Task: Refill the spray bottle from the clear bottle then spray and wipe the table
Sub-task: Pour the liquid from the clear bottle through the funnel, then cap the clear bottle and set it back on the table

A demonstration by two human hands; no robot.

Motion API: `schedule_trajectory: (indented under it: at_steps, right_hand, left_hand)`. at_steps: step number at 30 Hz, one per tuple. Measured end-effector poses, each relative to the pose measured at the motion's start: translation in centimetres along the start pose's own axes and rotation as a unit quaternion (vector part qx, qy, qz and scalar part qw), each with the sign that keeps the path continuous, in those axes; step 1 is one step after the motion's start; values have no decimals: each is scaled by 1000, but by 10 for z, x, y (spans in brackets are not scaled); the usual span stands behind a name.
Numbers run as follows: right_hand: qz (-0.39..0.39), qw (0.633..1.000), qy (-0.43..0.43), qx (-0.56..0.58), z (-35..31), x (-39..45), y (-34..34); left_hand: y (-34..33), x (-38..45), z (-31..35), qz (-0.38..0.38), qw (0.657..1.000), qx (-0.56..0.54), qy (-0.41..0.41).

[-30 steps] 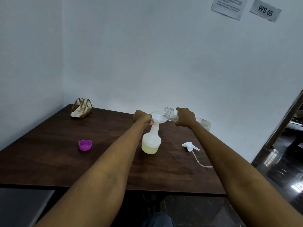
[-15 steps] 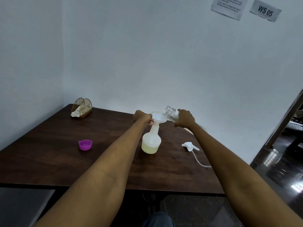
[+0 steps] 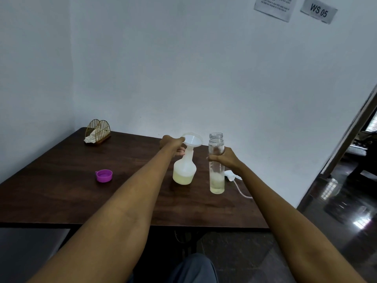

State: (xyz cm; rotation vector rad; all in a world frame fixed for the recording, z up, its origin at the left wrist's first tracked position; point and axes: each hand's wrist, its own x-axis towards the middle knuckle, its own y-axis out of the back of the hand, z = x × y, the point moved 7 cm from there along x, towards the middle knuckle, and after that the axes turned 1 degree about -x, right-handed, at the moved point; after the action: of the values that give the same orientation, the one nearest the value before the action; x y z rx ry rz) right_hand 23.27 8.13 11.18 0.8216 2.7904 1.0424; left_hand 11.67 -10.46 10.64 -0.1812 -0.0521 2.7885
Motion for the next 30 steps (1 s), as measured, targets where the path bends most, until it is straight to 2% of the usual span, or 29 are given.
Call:
schedule_trajectory:
  at_steps: [6, 9, 12, 17, 20, 23, 25, 27, 30]
  right_hand:
    - [-118, 992, 49, 5, -22, -36, -30]
    - [-159, 984, 53, -61, -32, -43, -54]
    - [-190, 976, 81, -71, -51, -48, -83]
    - [-160, 976, 116, -88, -78, -39, -127]
    - [-99, 983, 140, -63, -92, -28, -145]
    - [-30, 985, 163, -48, -107, -19, -158]
    - [-11, 986, 160, -37, -113, -12, -170]
    - [-3, 988, 151, -35, -115, -5, -180]
    - [2, 990, 140, -35, -116, 5, -187]
  left_hand:
    - [25, -12, -22, 8, 998, 61, 12]
    - [43, -16, -37, 8, 993, 114, 18]
    - [61, -24, -48, -4, 989, 148, 17]
    - [93, -30, -64, -23, 988, 154, 2]
    - [127, -29, -58, 57, 980, 177, -64]
    - [169, -35, -49, 189, 938, 263, -124]
    - [189, -37, -49, 238, 899, 341, -135]
    - [200, -33, -57, 235, 865, 430, -109]
    - [208, -25, -80, 177, 851, 494, -39]
